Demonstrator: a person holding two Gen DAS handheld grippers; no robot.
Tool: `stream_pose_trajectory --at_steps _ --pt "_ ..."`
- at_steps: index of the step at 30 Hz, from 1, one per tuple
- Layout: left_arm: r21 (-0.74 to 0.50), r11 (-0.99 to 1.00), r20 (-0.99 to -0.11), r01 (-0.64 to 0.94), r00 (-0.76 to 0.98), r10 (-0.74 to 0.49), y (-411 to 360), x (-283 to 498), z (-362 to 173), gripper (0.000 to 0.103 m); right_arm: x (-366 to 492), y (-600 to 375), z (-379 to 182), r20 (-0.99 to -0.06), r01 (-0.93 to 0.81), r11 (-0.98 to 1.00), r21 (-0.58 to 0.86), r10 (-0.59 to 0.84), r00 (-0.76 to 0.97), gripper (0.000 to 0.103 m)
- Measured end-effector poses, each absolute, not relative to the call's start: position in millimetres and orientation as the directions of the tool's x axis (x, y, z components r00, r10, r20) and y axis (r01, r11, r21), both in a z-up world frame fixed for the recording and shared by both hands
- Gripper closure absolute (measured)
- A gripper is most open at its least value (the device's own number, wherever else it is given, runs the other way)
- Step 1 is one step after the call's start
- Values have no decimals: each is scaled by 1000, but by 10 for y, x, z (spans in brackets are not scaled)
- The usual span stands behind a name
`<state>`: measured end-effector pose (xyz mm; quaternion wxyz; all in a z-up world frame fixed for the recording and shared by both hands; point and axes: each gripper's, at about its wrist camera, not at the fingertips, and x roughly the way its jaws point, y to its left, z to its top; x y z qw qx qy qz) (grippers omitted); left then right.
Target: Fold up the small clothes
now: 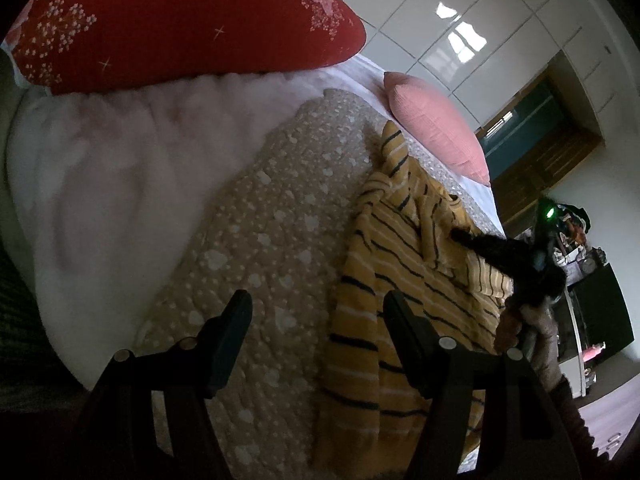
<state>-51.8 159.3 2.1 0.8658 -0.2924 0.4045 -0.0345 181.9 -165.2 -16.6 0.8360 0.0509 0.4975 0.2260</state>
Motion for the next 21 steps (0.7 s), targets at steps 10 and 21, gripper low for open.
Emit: stream_pose_trajectory --at_steps 10,21 --pt "-538 823 -679 -182 672 -295 1606 -528 4 36 2209 -547 -11 -742 -418 789 450 591 316 94" --pt "-505 847 -709 -165 639 -297 1523 -541 -27 36 1505 -1466 377 -734 -446 812 376 555 392 46"
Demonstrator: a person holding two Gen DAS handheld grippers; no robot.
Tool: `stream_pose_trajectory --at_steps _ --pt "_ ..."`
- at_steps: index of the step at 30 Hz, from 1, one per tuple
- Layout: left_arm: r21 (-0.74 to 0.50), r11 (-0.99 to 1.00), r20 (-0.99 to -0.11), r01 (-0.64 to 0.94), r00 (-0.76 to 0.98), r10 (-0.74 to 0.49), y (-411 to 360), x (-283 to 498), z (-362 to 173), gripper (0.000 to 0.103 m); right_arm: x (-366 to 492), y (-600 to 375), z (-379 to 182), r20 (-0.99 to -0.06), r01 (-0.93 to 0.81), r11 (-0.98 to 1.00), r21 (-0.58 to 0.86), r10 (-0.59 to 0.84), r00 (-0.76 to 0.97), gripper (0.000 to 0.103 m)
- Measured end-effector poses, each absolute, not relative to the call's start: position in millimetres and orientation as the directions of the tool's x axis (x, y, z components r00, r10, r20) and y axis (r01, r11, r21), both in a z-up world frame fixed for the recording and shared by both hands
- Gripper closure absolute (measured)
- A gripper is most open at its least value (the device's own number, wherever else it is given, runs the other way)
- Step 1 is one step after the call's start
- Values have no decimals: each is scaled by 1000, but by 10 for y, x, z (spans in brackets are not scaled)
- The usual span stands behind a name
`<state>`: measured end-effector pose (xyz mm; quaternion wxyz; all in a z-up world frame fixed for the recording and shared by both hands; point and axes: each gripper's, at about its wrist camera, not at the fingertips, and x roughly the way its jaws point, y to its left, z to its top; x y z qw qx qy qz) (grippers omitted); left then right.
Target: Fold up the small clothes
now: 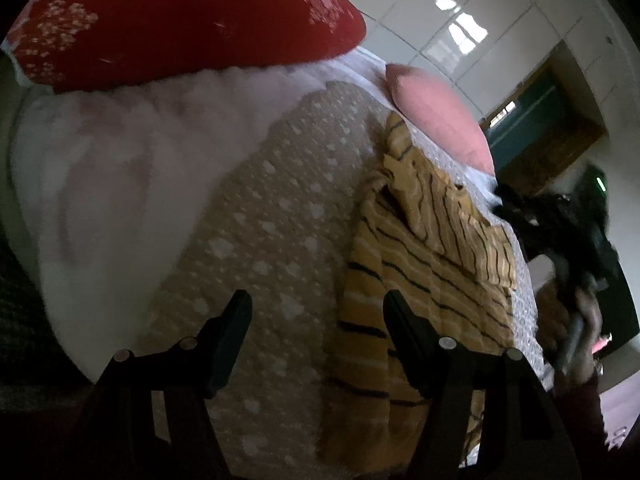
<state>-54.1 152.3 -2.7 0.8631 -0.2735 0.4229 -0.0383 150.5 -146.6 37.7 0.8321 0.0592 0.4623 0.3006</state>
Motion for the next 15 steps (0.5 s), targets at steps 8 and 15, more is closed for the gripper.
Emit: stream_pose_trajectory --at_steps 8,15 --pt "-393 915 -767 -95 583 -269 1018 -318 -67 36 760 -3377 241 -798 -116 925 363 373 474 34" --pt "-290 951 -821 -110 539 -188 802 -335 -302 61 213 -3894 -367 -781 -26 844 535 507 365 32"
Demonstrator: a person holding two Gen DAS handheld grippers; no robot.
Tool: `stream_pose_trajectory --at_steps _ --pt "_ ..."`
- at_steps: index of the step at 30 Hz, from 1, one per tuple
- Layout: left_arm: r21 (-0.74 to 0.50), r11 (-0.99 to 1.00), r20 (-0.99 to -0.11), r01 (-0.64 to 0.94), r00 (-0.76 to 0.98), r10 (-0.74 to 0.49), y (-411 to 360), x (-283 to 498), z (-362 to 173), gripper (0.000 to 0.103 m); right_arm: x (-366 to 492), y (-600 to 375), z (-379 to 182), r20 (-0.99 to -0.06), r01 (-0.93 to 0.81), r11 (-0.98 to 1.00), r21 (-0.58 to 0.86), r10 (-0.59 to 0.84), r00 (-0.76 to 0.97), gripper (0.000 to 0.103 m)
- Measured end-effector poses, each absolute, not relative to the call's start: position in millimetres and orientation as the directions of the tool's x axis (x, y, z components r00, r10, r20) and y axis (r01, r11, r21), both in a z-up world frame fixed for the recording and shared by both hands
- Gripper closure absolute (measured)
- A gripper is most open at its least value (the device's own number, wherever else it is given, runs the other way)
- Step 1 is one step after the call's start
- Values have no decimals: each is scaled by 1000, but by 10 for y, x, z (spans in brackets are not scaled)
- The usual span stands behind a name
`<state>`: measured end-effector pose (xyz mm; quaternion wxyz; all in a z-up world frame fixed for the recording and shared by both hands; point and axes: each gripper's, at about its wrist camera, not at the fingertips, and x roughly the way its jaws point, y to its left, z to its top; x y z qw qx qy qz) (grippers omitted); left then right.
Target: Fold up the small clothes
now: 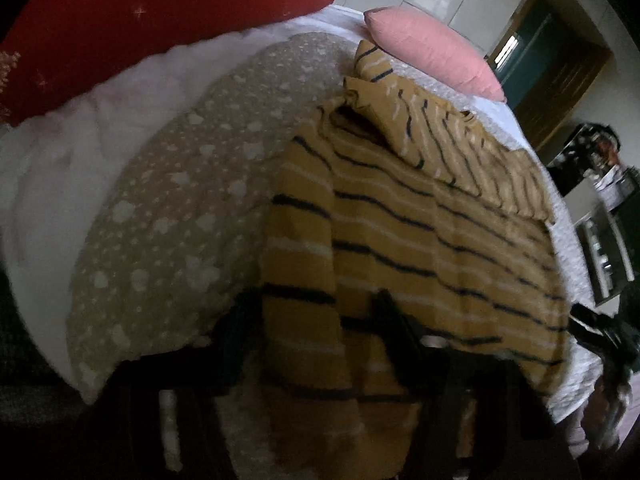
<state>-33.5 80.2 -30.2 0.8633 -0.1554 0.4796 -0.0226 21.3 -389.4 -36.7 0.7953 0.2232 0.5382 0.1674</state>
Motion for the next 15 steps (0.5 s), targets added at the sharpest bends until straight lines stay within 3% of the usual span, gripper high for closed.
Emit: stream_pose_trajectory --at_steps 3,9,12,15 --pt "-349 929 -819 -121 522 -240 885 -450 -314 76 -20 -3759 -467 -734 -102 803 587 581 353 32" --pt "-408 907 -815 -106 490 -309 829 -666 -442 76 -333 -3496 -616 -622 -207 673 710 737 265 32" --pt "-401 912 -815 -86 489 -312 771 -723 -476 67 -444 -3479 -743 -566 -192 607 771 792 228 32" --pt "-427 902 -802 -60 486 -348 729 -743 -508 47 -553 -3465 -885 -541 -172 568 805 822 178 32"
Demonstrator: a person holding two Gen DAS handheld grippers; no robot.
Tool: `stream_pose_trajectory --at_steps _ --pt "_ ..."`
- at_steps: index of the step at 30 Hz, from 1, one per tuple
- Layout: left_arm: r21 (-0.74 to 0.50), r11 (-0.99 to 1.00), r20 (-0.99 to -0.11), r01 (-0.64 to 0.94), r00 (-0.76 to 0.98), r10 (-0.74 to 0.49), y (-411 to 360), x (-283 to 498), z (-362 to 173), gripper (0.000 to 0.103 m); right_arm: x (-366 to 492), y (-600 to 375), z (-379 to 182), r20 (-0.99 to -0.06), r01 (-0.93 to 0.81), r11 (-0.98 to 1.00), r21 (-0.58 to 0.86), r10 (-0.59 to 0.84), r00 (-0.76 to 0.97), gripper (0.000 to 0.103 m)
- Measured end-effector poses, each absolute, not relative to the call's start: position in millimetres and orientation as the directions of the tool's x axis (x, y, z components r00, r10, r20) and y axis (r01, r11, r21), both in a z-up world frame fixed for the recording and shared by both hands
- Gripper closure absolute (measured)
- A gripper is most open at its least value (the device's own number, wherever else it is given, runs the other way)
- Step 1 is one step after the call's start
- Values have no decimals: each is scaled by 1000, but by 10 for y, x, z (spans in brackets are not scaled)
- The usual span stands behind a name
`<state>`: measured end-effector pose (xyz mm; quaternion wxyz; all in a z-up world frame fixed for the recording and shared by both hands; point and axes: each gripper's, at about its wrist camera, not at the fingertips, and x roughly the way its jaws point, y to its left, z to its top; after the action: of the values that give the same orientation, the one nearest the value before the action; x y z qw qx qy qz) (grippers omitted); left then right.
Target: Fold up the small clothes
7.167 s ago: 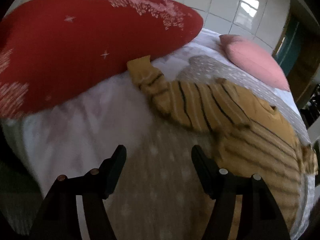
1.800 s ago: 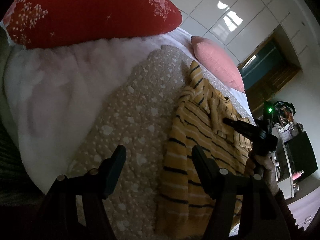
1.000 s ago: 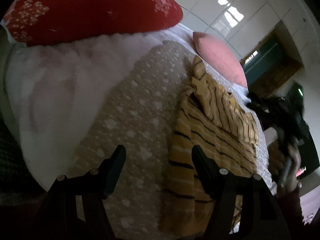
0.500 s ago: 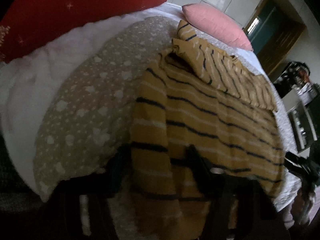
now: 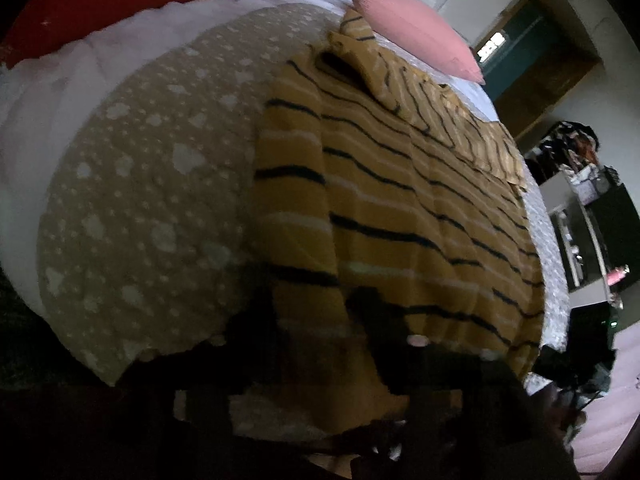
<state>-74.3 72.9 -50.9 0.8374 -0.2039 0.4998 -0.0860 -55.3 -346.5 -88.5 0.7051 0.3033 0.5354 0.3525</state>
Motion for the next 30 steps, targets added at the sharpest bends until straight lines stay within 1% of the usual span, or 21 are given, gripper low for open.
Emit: stream_pose_trajectory --at_steps 1,3,6,7,8,9,10,11,12,17,21,25,30 --pt "-439 897 -796 -47 484 -364 704 -748 -524 39 -611 -3428 -922 -552 -177 576 798 816 168 32" --pt "-446 895 -788 -30 488 -376 656 -764 -542 30 -659 -3365 -959 -567 -179 589 788 808 158 32" --pt "-409 912 -804 -25 483 -347 567 -772 -566 30 -629 -3265 -991 -587 -171 610 774 792 169 32" --pt "-390 920 -814 -37 481 -325 555 -774 -562 44 -617 -3260 -1006 -589 -163 613 773 789 173 33" --pt "-383 922 -822 -52 475 -315 556 -762 -557 54 -611 -3258 -1018 -604 -152 628 763 777 179 44" --pt "-392 918 -825 -63 465 -320 583 -760 -543 71 -604 -3256 -1025 -632 -137 657 741 752 187 67" --pt "-435 898 -816 -70 452 -360 635 -756 -510 86 -592 -3268 -1023 -656 -128 680 722 731 189 79" --pt "-451 888 -814 -84 447 -371 677 -756 -477 87 -579 -3303 -1022 -663 -113 686 719 726 184 88" --pt "-462 882 -811 -92 448 -378 702 -761 -429 92 -563 -3337 -1004 -647 -104 669 736 740 185 90" --pt "-478 876 -770 -70 513 -379 696 -942 39 93 -563 -3508 -673 -519 -133 548 826 830 202 92" --pt "-480 877 -735 -21 555 -389 624 -1204 357 95 -739 -3653 -306 -498 -210 540 815 838 224 93" --pt "-493 870 -736 -8 536 -413 539 -1402 323 95 -982 -3824 -205 -486 -206 535 820 839 242 93" --pt "-472 881 -774 -31 493 -398 485 -1378 134 95 -1134 -3924 -435 -475 -129 512 849 848 235 93"
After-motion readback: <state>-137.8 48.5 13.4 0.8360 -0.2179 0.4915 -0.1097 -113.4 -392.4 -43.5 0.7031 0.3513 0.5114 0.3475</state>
